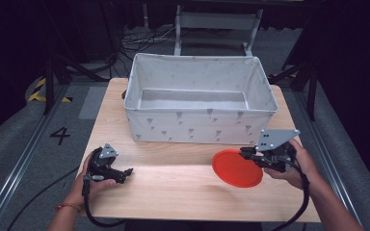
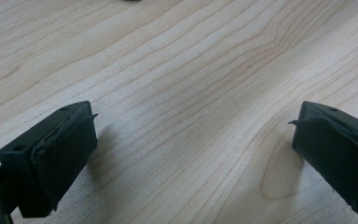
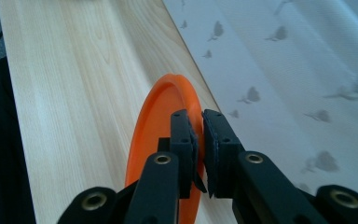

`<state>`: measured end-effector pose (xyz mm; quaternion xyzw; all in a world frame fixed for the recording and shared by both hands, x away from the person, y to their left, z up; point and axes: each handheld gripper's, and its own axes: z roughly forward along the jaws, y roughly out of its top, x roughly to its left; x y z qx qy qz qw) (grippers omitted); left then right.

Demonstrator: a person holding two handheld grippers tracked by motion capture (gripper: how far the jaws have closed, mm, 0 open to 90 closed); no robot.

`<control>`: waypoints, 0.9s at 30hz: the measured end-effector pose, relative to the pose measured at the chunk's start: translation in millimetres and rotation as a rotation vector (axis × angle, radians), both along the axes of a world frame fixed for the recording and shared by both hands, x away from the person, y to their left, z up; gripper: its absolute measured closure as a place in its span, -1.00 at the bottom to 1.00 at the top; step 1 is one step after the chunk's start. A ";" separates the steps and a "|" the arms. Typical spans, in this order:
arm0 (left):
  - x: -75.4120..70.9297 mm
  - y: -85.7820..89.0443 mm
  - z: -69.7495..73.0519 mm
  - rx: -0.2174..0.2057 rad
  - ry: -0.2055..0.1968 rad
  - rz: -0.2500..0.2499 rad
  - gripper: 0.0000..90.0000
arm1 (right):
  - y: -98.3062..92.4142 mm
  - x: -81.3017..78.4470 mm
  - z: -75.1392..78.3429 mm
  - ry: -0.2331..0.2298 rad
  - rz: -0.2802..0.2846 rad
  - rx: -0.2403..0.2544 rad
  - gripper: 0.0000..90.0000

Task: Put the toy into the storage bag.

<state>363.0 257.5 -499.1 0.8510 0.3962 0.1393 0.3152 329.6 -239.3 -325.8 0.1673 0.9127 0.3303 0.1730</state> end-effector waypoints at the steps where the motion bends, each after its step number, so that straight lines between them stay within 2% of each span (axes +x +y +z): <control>1: 0.0 0.0 0.0 0.000 0.000 0.000 -1.00 | 0.0 0.0 0.0 0.000 0.000 0.000 0.85; 4: -0.4 -0.1 0.1 -0.001 0.002 0.003 -0.99 | -19.6 -1.4 12.8 -0.007 -0.029 0.006 0.85; 9: -0.8 -0.1 0.1 -0.004 0.008 0.003 -0.99 | -38.6 -1.8 28.5 -0.015 -0.065 0.014 0.85; 10: -0.8 -0.1 0.1 -0.004 0.008 0.003 -0.99 | -38.6 -1.8 28.5 -0.015 -0.065 0.014 0.85; 16: -0.9 -0.2 0.1 -0.004 0.008 0.004 -0.99 | -53.2 0.5 53.8 -0.035 -0.091 0.018 0.85; 17: -0.9 -0.2 0.1 -0.004 0.008 0.004 -0.99 | -53.2 0.5 53.8 -0.035 -0.091 0.018 0.85; 22: -0.9 -0.2 0.0 -0.005 0.007 0.005 -0.99 | -60.9 4.3 80.7 -0.061 -0.101 0.024 0.85; 27: -0.9 -0.2 0.0 -0.004 0.007 0.005 -0.99 | -60.8 12.3 99.9 -0.076 -0.095 0.021 0.85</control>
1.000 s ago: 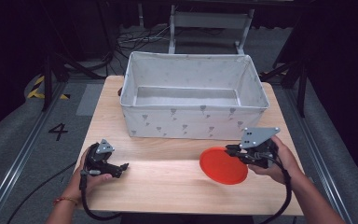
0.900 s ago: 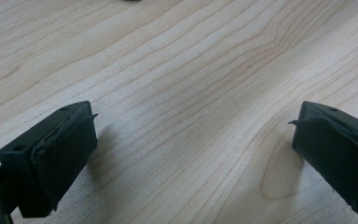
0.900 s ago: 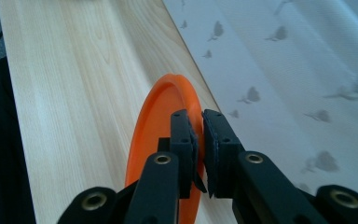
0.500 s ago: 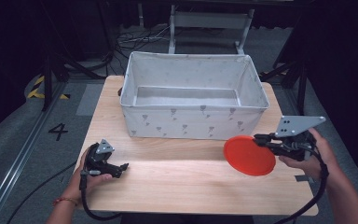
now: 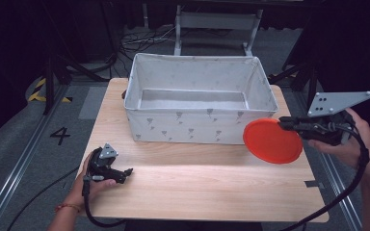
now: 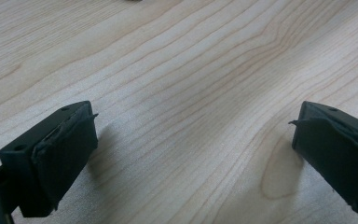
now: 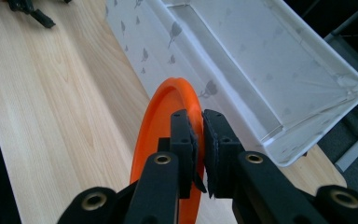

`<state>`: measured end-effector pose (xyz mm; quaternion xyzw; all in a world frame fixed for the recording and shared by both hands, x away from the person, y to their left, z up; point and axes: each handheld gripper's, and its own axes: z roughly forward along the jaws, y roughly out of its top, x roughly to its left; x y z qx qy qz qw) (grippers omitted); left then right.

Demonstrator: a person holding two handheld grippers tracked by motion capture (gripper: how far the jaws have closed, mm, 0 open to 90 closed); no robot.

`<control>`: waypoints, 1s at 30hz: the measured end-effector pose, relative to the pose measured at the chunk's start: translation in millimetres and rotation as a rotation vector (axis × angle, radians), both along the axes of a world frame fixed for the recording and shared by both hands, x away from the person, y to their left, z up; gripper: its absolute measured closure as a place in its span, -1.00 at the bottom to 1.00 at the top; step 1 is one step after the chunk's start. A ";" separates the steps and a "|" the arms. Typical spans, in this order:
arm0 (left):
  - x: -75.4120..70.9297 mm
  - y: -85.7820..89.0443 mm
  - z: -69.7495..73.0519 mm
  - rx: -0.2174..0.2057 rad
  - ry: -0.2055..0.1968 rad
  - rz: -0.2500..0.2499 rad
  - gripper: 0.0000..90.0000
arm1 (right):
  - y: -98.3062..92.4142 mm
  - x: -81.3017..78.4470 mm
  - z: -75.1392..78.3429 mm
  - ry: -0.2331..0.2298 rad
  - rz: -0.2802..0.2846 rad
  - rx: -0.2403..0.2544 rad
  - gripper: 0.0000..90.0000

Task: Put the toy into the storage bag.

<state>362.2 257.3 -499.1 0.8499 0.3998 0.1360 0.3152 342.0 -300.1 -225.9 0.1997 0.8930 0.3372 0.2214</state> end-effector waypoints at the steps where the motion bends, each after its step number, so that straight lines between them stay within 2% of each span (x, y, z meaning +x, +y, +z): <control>1: 0.0 0.0 0.0 0.001 0.000 0.000 -0.99 | 0.4 2.0 3.4 -0.004 0.000 -0.001 0.85; 18: 0.0 0.1 0.1 0.002 -0.002 0.001 -0.99 | 12.0 30.3 48.3 -0.056 -0.004 -0.004 0.85; 29: 0.0 0.1 0.1 0.002 -0.002 0.000 -0.99 | 23.1 59.5 65.2 -0.055 -0.015 0.002 0.85; 30: 0.0 0.2 0.1 0.003 -0.002 0.000 -0.99 | 23.3 66.1 70.3 -0.061 -0.023 0.010 0.85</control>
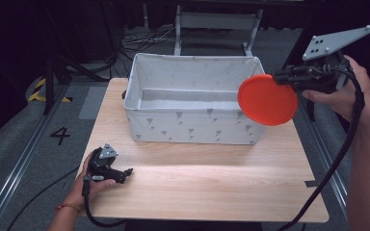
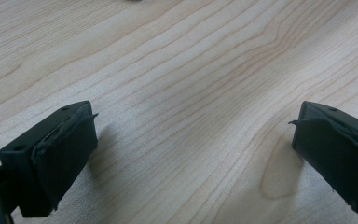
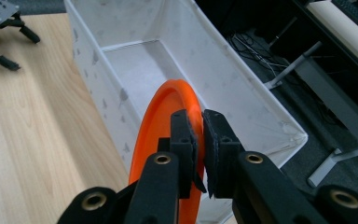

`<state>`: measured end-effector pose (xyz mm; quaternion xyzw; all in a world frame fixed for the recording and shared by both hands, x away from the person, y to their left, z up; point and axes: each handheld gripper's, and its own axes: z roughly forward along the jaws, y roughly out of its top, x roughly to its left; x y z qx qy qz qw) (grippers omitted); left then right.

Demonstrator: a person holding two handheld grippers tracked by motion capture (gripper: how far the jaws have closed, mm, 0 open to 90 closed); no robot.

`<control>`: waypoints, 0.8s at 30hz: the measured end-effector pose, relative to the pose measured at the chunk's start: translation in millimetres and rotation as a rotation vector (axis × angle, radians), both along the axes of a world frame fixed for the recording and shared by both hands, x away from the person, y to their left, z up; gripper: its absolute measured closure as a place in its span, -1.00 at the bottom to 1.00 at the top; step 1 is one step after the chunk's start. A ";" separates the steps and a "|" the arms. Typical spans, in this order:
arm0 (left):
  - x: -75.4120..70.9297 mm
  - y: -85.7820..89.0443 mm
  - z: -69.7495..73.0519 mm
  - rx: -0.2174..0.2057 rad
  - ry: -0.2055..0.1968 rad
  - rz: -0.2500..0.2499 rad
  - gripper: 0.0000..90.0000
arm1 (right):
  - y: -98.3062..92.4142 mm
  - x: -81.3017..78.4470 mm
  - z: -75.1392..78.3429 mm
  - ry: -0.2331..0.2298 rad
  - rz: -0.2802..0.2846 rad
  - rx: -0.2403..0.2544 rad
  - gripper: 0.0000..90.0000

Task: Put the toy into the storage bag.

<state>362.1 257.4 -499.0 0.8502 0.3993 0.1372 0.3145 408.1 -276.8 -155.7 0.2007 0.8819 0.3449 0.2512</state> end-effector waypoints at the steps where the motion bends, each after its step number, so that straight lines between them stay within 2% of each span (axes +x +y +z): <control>1: 0.0 0.0 0.0 0.000 0.000 0.000 -0.99 | 0.0 0.0 0.0 0.000 0.000 0.000 0.85; 5: 0.0 0.0 0.0 -0.001 0.001 0.000 -0.99 | 1.1 12.8 4.8 -0.007 -0.015 0.006 0.85; 9: 0.0 0.0 0.0 -0.003 0.003 0.000 -0.99 | 6.0 29.6 2.8 -0.005 -0.022 0.009 0.85; 13: 0.0 -0.1 -0.1 -0.003 0.003 0.000 -0.99 | 10.4 46.5 -2.4 -0.001 -0.040 -0.001 0.85; 17: 0.2 -0.1 -0.2 -0.004 0.003 -0.001 -1.00 | 12.1 62.8 -9.1 0.008 -0.056 0.010 0.85; 24: 0.2 0.0 -0.2 -0.004 0.003 -0.001 -1.00 | 15.7 86.6 -25.3 0.019 -0.057 0.003 0.85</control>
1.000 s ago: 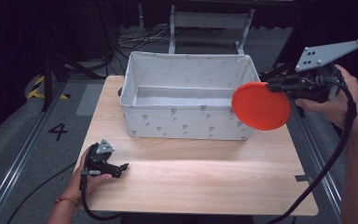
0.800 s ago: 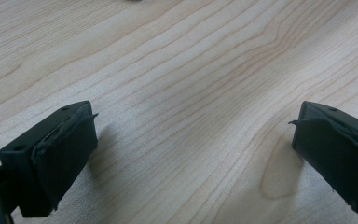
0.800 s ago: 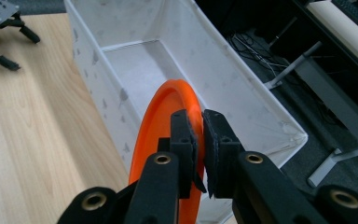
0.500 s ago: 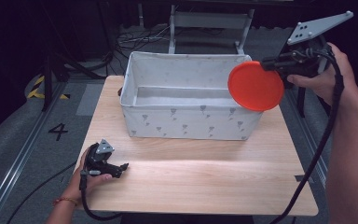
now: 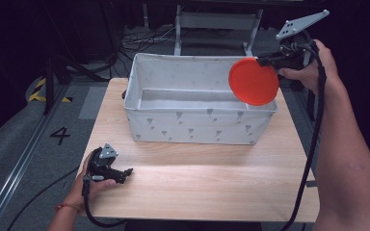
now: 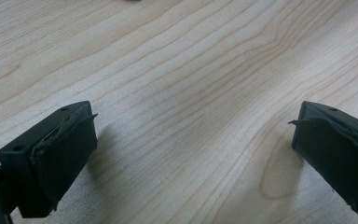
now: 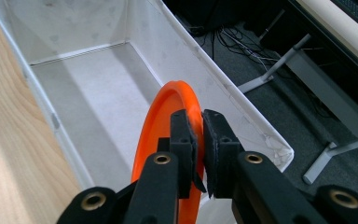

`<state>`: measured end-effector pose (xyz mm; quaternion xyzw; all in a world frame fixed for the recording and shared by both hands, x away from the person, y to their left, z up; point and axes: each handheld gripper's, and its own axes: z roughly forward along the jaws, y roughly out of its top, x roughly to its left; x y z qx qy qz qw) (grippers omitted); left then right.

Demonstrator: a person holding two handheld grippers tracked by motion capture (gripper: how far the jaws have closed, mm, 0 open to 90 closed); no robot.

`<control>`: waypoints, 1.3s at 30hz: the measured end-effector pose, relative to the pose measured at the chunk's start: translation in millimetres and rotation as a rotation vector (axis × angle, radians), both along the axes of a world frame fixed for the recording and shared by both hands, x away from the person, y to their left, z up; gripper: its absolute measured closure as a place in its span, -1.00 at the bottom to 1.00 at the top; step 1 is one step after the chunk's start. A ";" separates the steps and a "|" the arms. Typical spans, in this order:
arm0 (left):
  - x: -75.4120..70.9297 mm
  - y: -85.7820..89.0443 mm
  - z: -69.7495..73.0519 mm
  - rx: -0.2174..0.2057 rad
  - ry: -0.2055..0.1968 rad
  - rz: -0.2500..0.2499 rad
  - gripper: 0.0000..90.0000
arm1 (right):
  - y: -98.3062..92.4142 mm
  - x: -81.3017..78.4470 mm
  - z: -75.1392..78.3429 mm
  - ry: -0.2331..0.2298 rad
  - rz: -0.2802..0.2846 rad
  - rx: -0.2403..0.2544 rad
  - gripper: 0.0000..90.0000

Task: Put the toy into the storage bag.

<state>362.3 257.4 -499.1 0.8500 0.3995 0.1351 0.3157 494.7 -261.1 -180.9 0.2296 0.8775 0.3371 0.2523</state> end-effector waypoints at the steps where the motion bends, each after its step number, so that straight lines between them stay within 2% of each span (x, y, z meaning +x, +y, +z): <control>1: 0.0 0.1 0.1 0.000 0.001 -0.001 -1.00 | 0.6 3.2 -2.8 0.004 -0.003 -0.006 0.85; 4: 0.0 0.0 0.1 0.000 0.001 -0.001 -1.00 | 2.5 10.0 -10.9 0.008 0.000 -0.024 0.85; 10: 0.0 0.0 0.0 0.000 0.000 0.000 -1.00 | 3.9 15.6 -26.3 0.014 0.048 -0.024 0.85; 19: 0.0 0.1 0.1 0.001 0.001 -0.001 -1.00 | 11.2 22.2 -60.1 0.080 0.134 -0.080 0.85; 24: 0.0 0.0 0.1 0.000 0.001 -0.001 -1.00 | 19.8 21.9 -76.7 0.136 0.206 -0.161 0.85; 31: -0.2 0.2 0.1 0.002 -0.002 0.000 -0.99 | 23.9 21.4 -90.0 0.199 0.243 -0.259 0.84; 35: -0.2 0.2 0.1 0.003 -0.003 0.000 -1.00 | 25.9 20.1 -93.8 0.228 0.264 -0.293 0.84; 38: -0.1 0.2 0.1 0.002 -0.002 0.000 -1.00 | 29.8 21.2 -96.2 0.253 0.267 -0.339 0.84; 39: -0.1 0.2 0.1 0.002 -0.002 0.000 -0.99 | 29.8 21.2 -96.2 0.253 0.267 -0.339 0.84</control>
